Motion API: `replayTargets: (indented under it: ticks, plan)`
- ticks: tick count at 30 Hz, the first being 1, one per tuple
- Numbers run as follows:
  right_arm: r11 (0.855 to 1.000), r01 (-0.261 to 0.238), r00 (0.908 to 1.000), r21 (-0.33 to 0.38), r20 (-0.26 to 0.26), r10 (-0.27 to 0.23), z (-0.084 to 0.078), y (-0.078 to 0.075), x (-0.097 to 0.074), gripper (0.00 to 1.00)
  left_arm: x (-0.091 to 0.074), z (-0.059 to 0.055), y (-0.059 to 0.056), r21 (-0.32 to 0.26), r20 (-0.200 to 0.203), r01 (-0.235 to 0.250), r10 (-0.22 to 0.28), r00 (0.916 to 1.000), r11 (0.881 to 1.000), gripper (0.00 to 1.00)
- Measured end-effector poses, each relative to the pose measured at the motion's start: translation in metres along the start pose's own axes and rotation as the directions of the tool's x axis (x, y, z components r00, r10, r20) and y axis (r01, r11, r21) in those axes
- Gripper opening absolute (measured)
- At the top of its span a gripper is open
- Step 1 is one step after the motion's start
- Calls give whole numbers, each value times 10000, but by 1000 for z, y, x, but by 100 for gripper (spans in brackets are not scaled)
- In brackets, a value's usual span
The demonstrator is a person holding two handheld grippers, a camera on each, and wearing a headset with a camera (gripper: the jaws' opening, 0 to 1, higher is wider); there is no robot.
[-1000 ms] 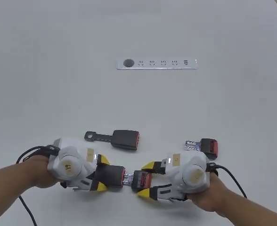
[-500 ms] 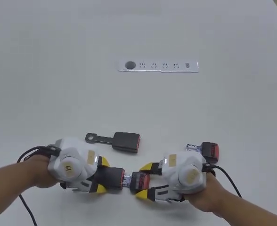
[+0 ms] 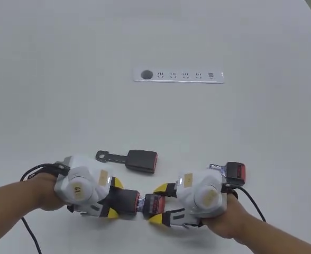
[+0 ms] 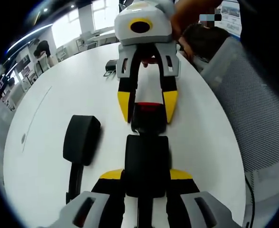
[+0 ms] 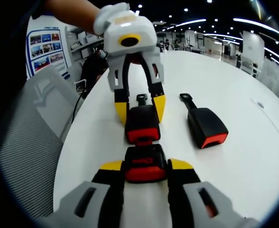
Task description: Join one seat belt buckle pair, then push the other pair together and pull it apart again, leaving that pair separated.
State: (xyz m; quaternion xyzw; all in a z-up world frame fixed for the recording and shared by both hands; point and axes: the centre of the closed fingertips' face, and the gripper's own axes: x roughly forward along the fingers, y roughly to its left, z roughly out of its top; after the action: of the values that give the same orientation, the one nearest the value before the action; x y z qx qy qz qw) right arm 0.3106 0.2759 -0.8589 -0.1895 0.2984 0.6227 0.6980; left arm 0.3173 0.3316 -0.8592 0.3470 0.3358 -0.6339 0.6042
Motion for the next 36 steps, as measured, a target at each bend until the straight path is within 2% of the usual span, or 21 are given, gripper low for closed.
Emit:
replayTargets:
  ticks: [22, 23, 24, 26, 36]
  plan:
    - [10000, 32, 9999, 9, -121, -32, 5, -1, 6, 35, 1, -2, 0, 115, -176, 80, -78, 9998, 9999, 34]
    - [9997, 101, 9997, 228, -231, -95, 4, -1, 6, 35, 0, -2, 0, 81, -177, 120, -119, 9998, 9999, 34]
    - [10000, 61, 9999, -41, -129, -62, 6, -1, 7, 35, 0, -2, -1, 111, -188, 130, -128, 9997, 9999, 34]
    - [10000, 74, 9998, 42, -160, -73, 5, 0, 7, 35, -1, -1, -2, 140, -221, 145, -142, 9997, 9998, 34]
    - [9999, 120, 9998, 75, -180, -118, 5, 0, 7, 35, 0, -1, -1, 86, -159, 130, -129, 9998, 9999, 34]
